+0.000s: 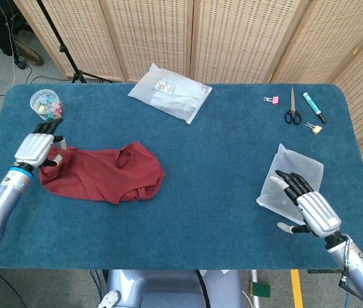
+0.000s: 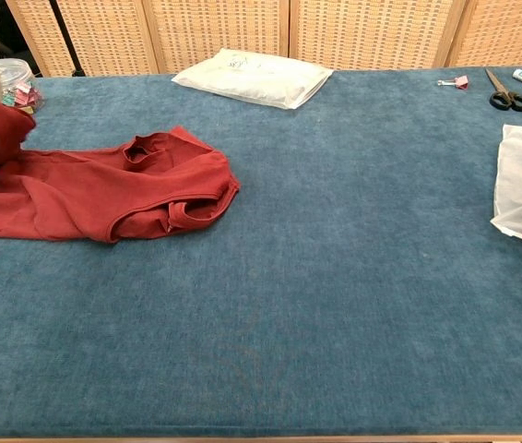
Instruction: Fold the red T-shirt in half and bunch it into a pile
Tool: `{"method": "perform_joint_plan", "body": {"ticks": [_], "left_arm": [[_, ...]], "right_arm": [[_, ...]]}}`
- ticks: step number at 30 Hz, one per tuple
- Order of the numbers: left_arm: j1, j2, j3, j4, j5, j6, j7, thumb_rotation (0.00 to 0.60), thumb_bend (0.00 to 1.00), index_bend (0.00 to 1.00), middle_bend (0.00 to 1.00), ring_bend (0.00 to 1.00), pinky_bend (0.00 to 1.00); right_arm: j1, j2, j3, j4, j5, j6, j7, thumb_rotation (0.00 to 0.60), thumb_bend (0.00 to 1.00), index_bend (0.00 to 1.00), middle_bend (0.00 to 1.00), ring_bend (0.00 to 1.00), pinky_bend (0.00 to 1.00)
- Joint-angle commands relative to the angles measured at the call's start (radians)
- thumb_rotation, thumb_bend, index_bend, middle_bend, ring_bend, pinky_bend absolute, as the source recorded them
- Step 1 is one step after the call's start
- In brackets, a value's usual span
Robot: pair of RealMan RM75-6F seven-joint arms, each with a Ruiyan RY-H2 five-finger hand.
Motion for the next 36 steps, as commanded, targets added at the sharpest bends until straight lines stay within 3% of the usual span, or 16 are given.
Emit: {"method": "perform_joint_plan", "body": {"ticks": [1, 9, 17, 36], "left_arm": [[-0.012, 0.037, -0.028, -0.138, -0.03, 0.039, 0.113, 0.6, 0.55, 0.74, 0.0, 0.0, 0.0], [-0.072, -0.038, -0.076, -0.196, -0.14, 0.032, 0.286, 0.6, 0.55, 0.74, 0.0, 0.0, 0.0], [-0.158, -0.148, -0.106, -0.159, -0.3, -0.003, 0.476, 0.6, 0.55, 0.74, 0.0, 0.0, 0.0], [-0.28, -0.33, -0.129, -0.047, -0.416, 0.0, 0.617, 0.6, 0.53, 0.74, 0.0, 0.0, 0.0]], "right_arm": [[0.0, 0.001, 0.0, 0.0, -0.001, 0.002, 0.004, 0.6, 0.0, 0.0, 0.0, 0.0, 0.0], [-0.002, 0.008, -0.001, 0.0, -0.008, 0.012, 0.019, 0.6, 0.0, 0.0, 0.0, 0.0, 0.0], [-0.002, 0.012, -0.003, 0.0, -0.016, 0.016, 0.028, 0.6, 0.0, 0.0, 0.0, 0.0, 0.0], [-0.003, 0.02, 0.0, 0.012, -0.008, 0.022, 0.066, 0.6, 0.0, 0.0, 0.0, 0.0, 0.0]]}}
